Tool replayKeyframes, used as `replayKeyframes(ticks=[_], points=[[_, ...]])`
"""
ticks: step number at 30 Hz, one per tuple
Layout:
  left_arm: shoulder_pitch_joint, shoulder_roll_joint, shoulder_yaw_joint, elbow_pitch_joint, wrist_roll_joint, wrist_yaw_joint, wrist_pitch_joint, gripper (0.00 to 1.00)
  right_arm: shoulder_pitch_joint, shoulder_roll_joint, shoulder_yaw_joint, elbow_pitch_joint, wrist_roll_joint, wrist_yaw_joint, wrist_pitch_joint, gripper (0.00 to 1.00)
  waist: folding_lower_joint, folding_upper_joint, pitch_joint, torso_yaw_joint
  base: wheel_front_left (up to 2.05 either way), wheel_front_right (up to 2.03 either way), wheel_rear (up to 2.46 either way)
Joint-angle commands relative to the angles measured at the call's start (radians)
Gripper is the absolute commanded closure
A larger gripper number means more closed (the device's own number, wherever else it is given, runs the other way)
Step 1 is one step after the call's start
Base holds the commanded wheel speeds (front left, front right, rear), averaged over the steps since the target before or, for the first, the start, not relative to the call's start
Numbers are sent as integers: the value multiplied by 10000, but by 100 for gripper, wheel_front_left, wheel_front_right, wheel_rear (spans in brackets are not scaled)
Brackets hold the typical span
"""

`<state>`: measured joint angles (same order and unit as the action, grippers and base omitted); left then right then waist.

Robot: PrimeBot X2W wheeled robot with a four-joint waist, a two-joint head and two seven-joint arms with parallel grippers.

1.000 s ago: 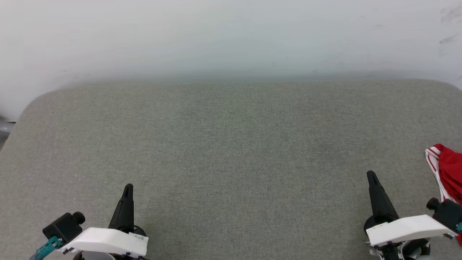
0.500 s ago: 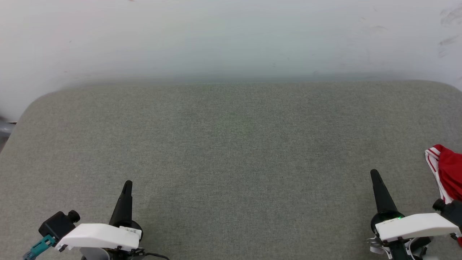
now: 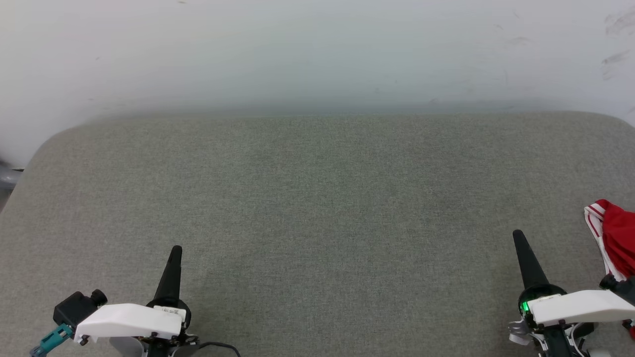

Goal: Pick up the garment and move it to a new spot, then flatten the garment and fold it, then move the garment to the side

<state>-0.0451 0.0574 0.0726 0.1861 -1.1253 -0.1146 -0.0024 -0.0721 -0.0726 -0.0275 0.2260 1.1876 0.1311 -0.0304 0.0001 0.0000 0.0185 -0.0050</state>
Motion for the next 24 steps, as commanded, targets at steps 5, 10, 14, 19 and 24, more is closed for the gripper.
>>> replayKeyframes(ticks=[5, 10, 14, 19, 24], points=[[-245, 4, 89, 20, -658, -66, 156, 100, -225, -58, -92, -40, 616, -2, 164, 100, -1, 0, -14, 5, 0, 0, 0], [-310, -7, 133, 92, -1153, -86, 275, 100, -244, -53, -145, -14, 1078, -3, 289, 100, -1, 0, -27, 9, 0, 0, 0], [-346, -15, 162, 148, -1533, -100, 365, 100, -260, -48, -190, 6, 1429, -3, 390, 100, -1, 0, -38, 13, 0, 0, 0], [-386, -24, 201, 209, -2003, -103, 487, 100, -282, -40, -242, 32, 1860, -4, 496, 100, -1, 0, -52, 17, 0, 0, 0], [-468, -36, 240, 289, -2619, -125, 638, 100, -319, -28, -322, 62, 2427, -4, 671, 100, -1, 0, -71, 23, 0, 0, 0]])
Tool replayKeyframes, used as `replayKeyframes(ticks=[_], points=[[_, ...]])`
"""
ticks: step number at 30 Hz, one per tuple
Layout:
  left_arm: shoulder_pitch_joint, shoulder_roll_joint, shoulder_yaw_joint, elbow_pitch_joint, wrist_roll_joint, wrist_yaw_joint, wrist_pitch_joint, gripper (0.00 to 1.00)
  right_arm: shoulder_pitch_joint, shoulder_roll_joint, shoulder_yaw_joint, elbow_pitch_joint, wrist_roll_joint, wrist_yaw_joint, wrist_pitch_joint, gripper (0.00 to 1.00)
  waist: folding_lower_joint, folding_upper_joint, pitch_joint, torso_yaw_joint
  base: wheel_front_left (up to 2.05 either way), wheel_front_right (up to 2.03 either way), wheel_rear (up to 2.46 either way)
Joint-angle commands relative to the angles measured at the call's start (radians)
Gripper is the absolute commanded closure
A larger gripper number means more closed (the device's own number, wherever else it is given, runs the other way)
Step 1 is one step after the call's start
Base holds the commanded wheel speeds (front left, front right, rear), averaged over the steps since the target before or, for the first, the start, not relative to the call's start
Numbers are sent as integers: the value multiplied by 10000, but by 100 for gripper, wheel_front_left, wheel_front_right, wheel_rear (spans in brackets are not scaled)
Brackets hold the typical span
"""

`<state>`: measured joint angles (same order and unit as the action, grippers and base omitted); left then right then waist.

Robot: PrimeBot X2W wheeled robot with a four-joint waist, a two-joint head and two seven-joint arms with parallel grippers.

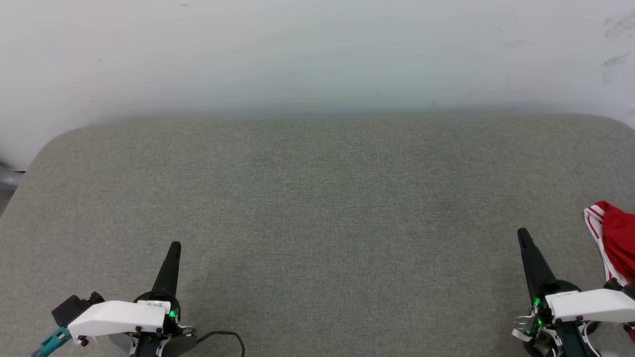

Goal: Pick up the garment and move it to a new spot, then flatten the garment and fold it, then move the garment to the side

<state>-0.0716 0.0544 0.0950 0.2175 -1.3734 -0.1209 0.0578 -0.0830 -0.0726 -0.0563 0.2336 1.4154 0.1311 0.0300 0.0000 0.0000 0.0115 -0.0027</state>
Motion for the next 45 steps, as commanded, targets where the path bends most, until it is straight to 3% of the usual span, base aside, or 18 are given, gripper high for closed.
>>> replayKeyframes(ticks=[1, 30, 45], points=[[-216, -7, 24, -9, -221, -56, 57, 100, -215, -26, -44, -10, 230, -4, 68, 100, 0, 0, -3, 1, 0, 0, 0], [-419, -57, 222, 300, -2445, -117, 607, 100, -286, 34, -328, 111, 2240, -7, 669, 100, 0, 0, -83, 27, 0, 0, 0], [-407, -55, 217, 291, -2397, -117, 607, 100, -289, 70, -373, 111, 2144, -7, 682, 100, 0, 0, -83, 27, 0, 0, 0]])
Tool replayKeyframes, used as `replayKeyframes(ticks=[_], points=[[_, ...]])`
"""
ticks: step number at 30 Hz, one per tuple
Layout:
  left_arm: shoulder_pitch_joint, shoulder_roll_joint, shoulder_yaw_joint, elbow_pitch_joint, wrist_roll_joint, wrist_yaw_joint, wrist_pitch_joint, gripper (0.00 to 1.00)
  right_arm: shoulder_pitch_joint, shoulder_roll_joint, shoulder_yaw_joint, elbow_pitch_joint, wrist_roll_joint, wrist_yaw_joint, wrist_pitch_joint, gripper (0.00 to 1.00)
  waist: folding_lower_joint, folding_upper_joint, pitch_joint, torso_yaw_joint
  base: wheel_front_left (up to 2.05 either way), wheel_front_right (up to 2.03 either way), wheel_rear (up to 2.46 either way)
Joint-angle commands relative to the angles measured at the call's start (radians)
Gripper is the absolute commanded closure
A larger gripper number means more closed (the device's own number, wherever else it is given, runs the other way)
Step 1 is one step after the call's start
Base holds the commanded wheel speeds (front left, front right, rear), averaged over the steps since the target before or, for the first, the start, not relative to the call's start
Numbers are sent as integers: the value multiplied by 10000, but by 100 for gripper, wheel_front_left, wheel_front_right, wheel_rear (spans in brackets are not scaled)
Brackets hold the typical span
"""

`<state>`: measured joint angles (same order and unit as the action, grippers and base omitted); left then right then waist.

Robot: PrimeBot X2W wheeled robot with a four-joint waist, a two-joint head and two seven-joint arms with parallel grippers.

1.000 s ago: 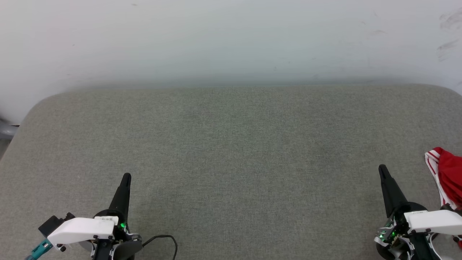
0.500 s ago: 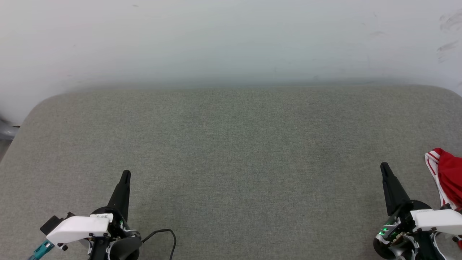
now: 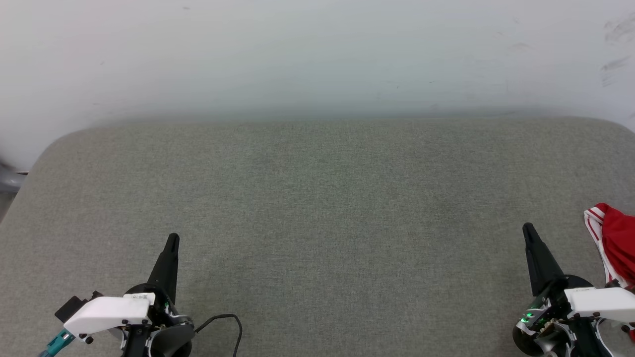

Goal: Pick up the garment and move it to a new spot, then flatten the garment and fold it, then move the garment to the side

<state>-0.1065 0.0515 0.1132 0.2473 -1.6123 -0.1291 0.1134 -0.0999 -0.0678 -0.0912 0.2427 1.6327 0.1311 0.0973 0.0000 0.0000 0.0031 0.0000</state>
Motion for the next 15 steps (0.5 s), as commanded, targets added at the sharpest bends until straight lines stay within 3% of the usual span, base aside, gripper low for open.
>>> replayKeyframes(ticks=[1, 15], points=[[-58, -26, 35, -6, -8, -34, 51, 100, -120, 24, -28, 21, -32, -7, 12, 100, 0, 0, 0, 0, 0, 0, 0], [-57, -26, 33, -8, -9, -34, 49, 100, -124, 51, -62, 22, -55, -7, 54, 100, 0, 0, 0, 0, 0, 0, 0]])
